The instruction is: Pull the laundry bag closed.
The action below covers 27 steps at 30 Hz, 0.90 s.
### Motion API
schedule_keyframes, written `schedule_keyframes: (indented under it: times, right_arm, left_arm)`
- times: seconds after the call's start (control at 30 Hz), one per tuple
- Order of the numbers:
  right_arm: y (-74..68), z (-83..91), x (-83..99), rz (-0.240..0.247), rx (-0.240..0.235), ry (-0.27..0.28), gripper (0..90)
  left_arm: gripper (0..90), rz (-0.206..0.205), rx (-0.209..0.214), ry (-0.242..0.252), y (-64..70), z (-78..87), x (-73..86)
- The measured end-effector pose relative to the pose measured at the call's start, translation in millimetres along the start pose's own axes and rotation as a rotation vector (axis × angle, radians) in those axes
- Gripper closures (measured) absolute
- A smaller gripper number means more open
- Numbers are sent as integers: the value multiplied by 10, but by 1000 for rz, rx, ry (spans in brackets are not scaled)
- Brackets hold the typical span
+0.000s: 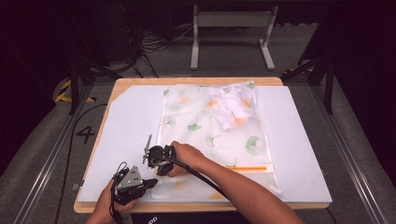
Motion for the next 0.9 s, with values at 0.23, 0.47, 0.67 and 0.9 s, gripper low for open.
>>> schedule_keyframes:
  times: [0.23,0.47,0.67,0.9]
  right_arm:
    - [-13,7,18,64,57,61,835]
    - [-13,9,36,55,55,84,835]
    - [0,3,44,72,69,76,844]
    - [-11,13,68,80,79,60,846]
  left_arm:
    - [899,23,-72,5,-115,-6,-17]
    - [862,18,-82,-9,-121,-44,-60]
    - [900,22,-72,-14,-132,-52,-38]
    - [900,47,-61,-13,-139,-51,-32]
Point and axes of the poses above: each handheld gripper's, and its own axes: z roughly backward along the jaws, x roughly out of its underside, y roughly to its right, the point moved 10 cm from there along -z, roughly forward along the jaws, and after that the axes turned 2 degrees about -z, right-handed, at the moved point
